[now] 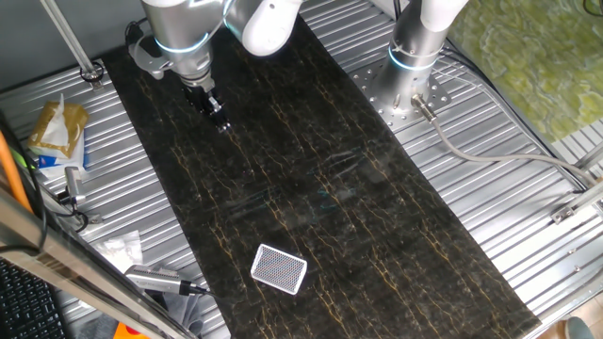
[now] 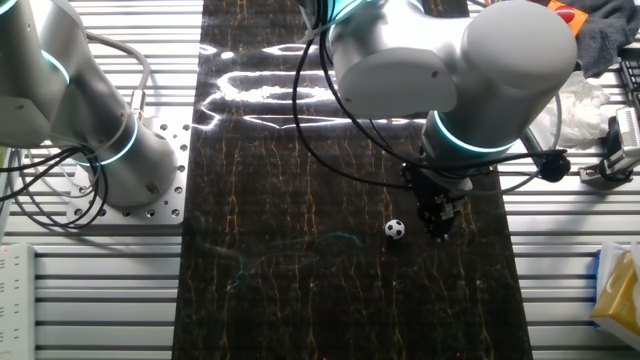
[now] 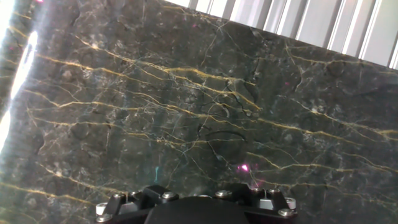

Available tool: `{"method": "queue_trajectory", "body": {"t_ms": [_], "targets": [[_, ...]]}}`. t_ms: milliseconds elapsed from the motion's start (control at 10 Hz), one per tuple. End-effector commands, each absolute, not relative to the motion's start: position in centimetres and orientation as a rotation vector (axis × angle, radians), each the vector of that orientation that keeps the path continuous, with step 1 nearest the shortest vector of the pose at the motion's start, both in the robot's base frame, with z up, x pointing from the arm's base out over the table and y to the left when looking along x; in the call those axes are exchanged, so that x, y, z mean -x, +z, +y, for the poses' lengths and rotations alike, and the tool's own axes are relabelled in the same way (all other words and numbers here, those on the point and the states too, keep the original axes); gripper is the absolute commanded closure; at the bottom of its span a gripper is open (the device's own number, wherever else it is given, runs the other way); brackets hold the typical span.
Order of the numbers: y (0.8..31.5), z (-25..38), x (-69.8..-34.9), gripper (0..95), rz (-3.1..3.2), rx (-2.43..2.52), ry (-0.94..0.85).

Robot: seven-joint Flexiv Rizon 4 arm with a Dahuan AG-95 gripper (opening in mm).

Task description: Push the soccer ball into the goal

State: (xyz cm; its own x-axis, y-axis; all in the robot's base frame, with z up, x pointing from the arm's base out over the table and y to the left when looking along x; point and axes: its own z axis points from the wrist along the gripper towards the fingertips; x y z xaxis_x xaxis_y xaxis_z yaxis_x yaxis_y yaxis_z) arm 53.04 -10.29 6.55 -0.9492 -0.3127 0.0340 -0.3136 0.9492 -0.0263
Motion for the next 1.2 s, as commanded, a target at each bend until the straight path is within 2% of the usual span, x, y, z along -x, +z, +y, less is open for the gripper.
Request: {"method": "queue_trajectory", "body": {"t_ms": [100, 1200], "targets": [[6.54, -10.23, -53.04, 19.0, -3.069, -0.487, 0.050], [6.44, -10.06, -53.05, 19.0, -3.063, -0.502, 0.064]]}}
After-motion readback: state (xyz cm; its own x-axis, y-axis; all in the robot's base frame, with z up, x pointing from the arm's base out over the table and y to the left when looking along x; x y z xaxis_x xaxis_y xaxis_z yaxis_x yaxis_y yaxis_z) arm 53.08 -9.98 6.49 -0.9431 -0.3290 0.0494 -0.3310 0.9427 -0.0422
